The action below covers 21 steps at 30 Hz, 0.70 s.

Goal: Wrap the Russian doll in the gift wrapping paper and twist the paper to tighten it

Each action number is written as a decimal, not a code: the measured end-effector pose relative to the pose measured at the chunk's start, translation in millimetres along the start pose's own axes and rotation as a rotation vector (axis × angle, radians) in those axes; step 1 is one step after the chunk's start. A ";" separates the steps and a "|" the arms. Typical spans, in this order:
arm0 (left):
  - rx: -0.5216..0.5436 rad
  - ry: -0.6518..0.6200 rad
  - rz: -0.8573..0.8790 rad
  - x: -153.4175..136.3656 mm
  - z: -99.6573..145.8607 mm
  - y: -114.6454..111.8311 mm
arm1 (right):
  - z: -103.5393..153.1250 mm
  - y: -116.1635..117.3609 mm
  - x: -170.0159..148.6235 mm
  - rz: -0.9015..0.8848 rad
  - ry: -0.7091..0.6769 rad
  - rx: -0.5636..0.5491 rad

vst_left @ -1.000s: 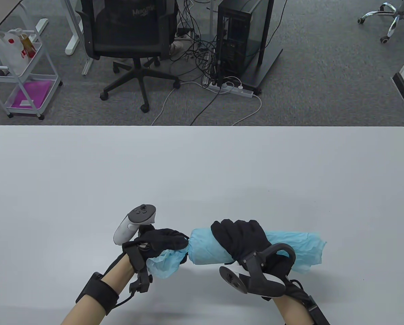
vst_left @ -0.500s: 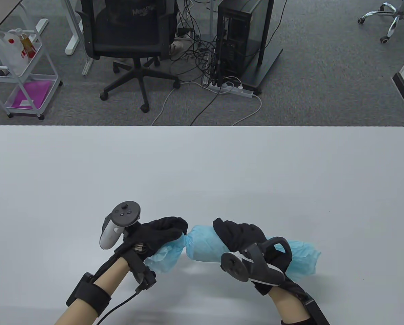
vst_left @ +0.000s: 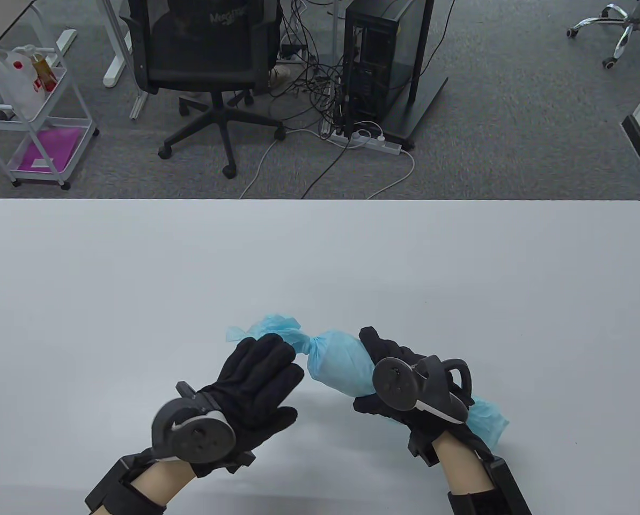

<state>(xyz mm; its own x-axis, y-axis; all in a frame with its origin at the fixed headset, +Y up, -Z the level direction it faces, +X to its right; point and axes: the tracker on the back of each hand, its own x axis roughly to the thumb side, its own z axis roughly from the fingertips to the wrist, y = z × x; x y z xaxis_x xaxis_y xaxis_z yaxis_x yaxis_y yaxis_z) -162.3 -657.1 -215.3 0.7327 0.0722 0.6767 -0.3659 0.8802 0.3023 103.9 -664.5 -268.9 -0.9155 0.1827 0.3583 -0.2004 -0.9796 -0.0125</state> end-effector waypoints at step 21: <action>-0.189 0.047 -0.300 -10.1 -30.4 2.1 | 8.2 -6.2 35.1 -0.016 -0.217 0.115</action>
<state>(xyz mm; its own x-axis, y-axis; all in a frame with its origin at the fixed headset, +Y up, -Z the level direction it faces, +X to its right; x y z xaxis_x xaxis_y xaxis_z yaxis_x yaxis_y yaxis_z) -153.1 -641.7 -241.9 0.8189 -0.1850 0.5433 -0.0209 0.9364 0.3503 75.9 -652.7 -248.6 -0.8135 0.1885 0.5501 -0.1620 -0.9820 0.0970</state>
